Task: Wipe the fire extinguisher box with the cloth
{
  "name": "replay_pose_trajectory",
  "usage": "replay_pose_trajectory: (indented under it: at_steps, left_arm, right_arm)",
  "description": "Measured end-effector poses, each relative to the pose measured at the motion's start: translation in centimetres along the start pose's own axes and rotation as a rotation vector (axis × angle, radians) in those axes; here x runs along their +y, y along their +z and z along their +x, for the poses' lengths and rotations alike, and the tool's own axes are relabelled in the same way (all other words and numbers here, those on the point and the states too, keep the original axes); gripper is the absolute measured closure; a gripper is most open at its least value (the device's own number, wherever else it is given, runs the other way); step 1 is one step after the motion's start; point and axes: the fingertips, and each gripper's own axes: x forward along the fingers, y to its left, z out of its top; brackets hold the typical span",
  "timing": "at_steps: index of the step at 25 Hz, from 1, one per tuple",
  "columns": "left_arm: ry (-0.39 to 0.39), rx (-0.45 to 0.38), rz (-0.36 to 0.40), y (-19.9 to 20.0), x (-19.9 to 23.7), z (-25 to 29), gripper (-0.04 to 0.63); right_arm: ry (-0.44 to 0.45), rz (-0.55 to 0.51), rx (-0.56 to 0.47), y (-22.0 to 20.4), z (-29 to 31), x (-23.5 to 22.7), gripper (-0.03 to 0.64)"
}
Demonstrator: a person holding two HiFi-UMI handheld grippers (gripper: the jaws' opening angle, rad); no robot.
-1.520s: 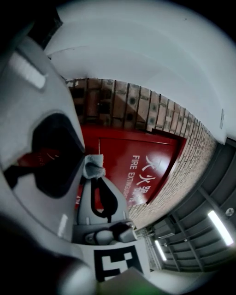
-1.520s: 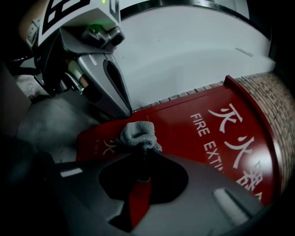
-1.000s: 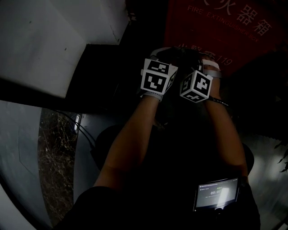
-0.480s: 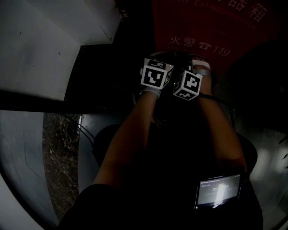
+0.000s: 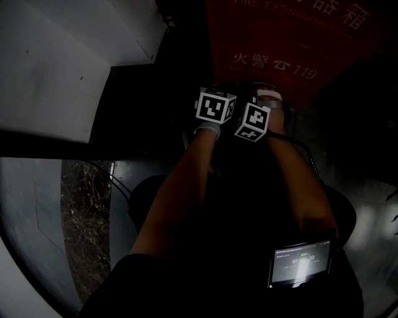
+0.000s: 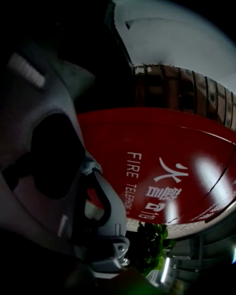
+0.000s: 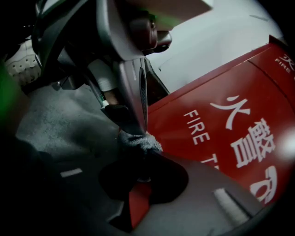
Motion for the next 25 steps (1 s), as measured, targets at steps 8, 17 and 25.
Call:
replay_pose_trajectory:
  at_steps: [8, 17, 25]
  left_arm:
    - [-0.019, 0.044, -0.062, -1.3, 0.2, 0.7, 0.594]
    - [0.024, -0.061, 0.054, 4.0, -0.5, -2.5, 0.594]
    - [0.033, -0.33, 0.256, 15.8, -5.4, -10.1, 0.594]
  right_arm:
    - [0.061, 0.009, 0.012, -0.4, 1.8, 2.5, 0.583]
    - [0.053, -0.002, -0.008, 0.1, 0.2, 1.7, 0.583]
    - [-0.151, 0.064, -0.046, 0.7, -7.4, -7.9, 0.583]
